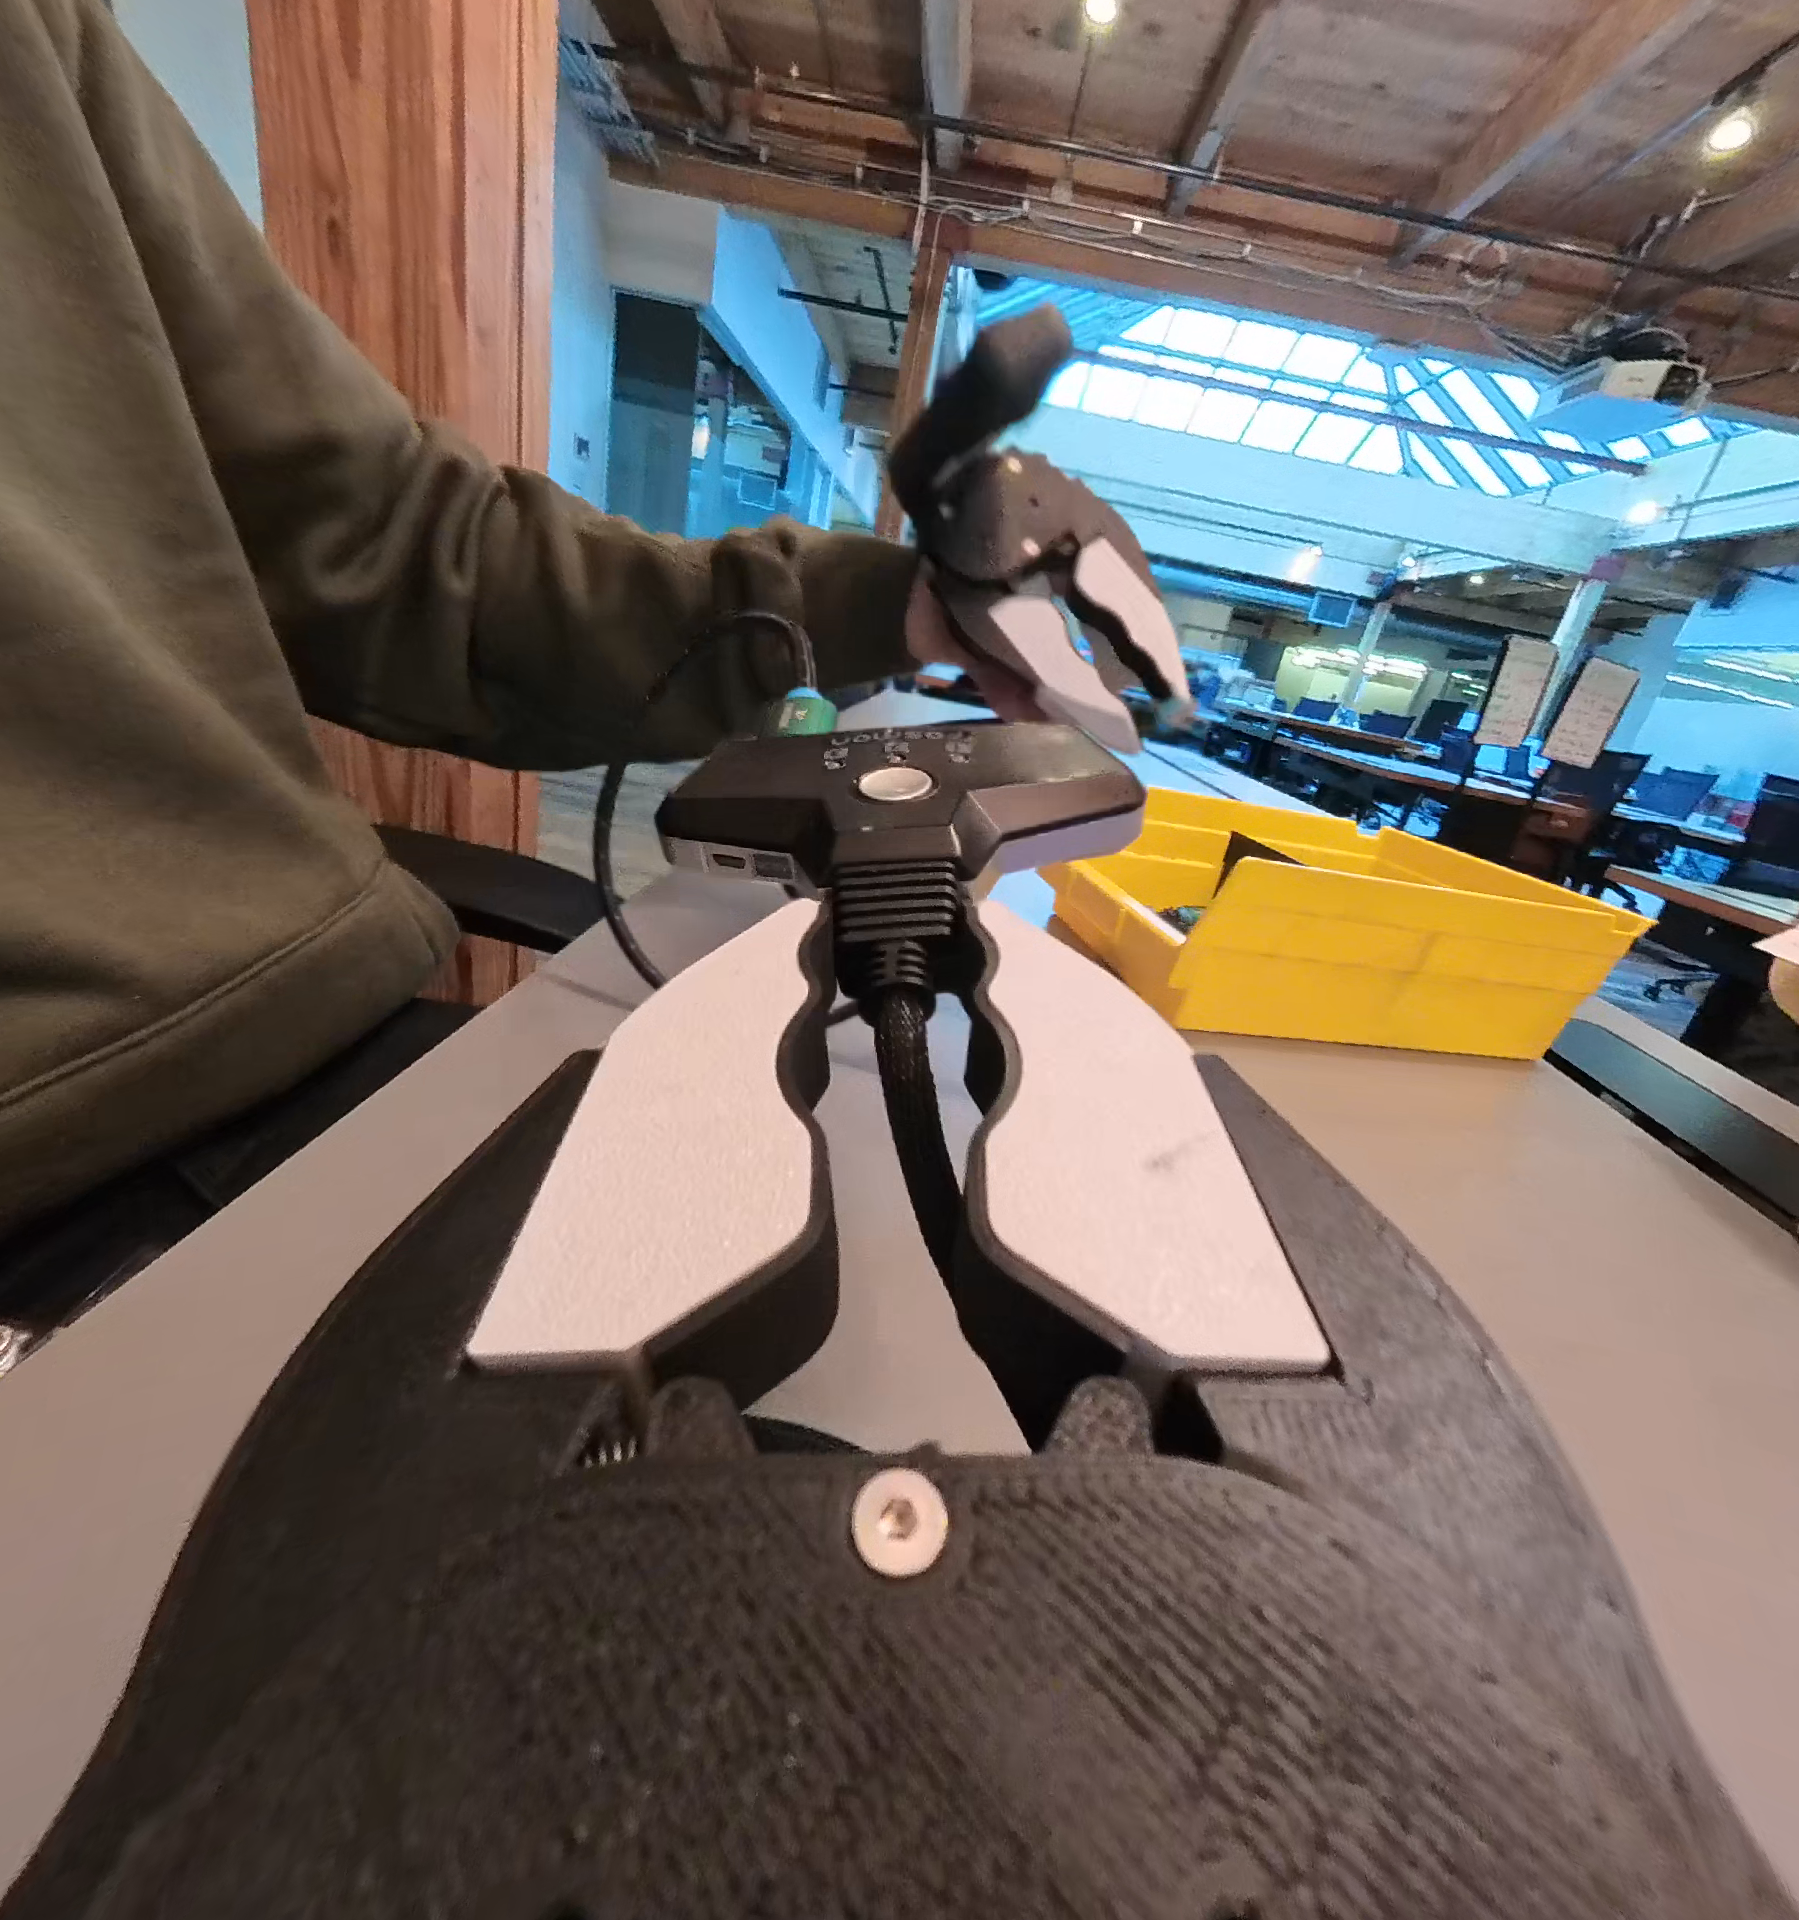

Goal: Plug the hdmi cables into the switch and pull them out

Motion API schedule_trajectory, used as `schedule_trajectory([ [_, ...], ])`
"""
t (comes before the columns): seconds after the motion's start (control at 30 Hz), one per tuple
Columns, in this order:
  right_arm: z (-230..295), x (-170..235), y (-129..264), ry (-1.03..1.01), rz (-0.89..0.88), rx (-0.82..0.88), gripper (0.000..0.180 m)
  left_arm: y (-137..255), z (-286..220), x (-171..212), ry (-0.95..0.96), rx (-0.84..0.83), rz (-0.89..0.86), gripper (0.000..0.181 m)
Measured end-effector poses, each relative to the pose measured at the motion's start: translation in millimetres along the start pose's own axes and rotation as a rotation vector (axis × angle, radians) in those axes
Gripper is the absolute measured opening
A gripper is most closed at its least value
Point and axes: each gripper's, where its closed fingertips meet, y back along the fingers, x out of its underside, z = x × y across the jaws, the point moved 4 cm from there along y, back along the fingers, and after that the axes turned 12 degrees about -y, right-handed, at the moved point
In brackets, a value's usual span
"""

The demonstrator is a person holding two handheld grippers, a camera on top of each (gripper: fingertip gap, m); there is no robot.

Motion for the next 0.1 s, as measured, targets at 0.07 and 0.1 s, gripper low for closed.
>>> schedule_trajectory([
  [0.07, -3.2, -0.1, -0.5, 0.007, -0.004, 0.033, 0.022, 10.7, -2.1, -12.5, 0.107, 0.095, -0.137, 0.021],
  [0.1, -4.1, -0.2, -0.6, 0.010, -0.005, 0.042, 0.022, 13.3, -7.1, -17.7, 0.104, 0.139, -0.149, 0.021],
])
